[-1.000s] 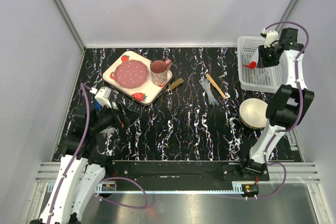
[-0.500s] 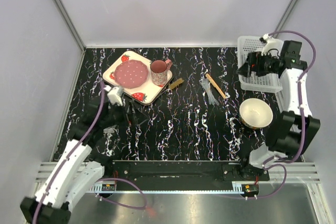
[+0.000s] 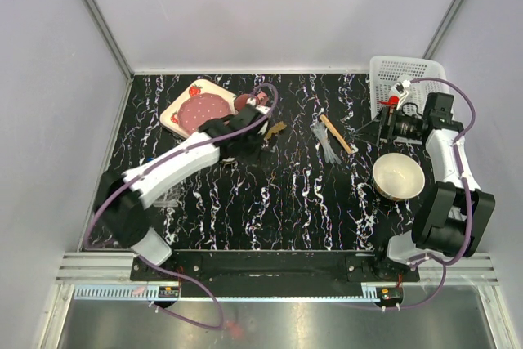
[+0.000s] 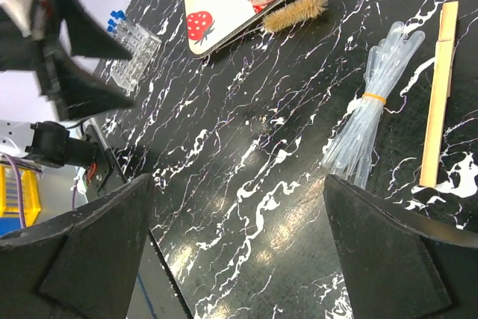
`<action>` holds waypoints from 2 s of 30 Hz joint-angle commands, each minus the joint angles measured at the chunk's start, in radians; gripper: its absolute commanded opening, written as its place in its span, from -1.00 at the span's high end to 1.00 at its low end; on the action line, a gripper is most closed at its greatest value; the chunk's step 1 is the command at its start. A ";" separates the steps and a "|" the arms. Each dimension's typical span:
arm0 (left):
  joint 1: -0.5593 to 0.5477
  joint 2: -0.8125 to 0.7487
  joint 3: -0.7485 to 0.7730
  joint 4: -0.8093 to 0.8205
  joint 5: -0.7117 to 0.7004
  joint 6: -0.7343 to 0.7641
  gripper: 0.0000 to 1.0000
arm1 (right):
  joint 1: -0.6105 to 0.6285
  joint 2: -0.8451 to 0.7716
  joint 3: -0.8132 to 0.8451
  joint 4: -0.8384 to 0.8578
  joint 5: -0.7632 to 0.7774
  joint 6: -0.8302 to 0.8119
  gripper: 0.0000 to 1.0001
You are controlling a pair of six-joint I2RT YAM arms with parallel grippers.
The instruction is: Organize the chemistry lab equipment
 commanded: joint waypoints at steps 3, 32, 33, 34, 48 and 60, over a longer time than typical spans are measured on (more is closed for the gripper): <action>-0.001 0.359 0.390 -0.157 -0.223 0.157 -0.87 | 0.001 -0.071 0.010 0.029 -0.001 -0.033 -0.99; 0.117 0.960 0.993 -0.116 -0.053 0.475 0.08 | 0.004 -0.046 -0.005 0.027 -0.040 -0.044 -1.00; 0.117 0.965 0.993 -0.116 -0.050 0.476 0.09 | 0.002 -0.045 -0.007 0.029 -0.041 -0.044 -0.99; 0.122 0.966 0.993 -0.112 -0.043 0.476 0.10 | 0.004 -0.042 -0.005 0.026 -0.043 -0.044 -1.00; 0.150 0.992 0.964 -0.114 0.066 0.438 0.26 | 0.004 -0.048 -0.016 0.027 -0.058 -0.057 -0.99; 0.148 0.810 0.774 -0.001 0.204 0.345 1.00 | 0.030 -0.092 -0.030 -0.008 -0.048 -0.112 -1.00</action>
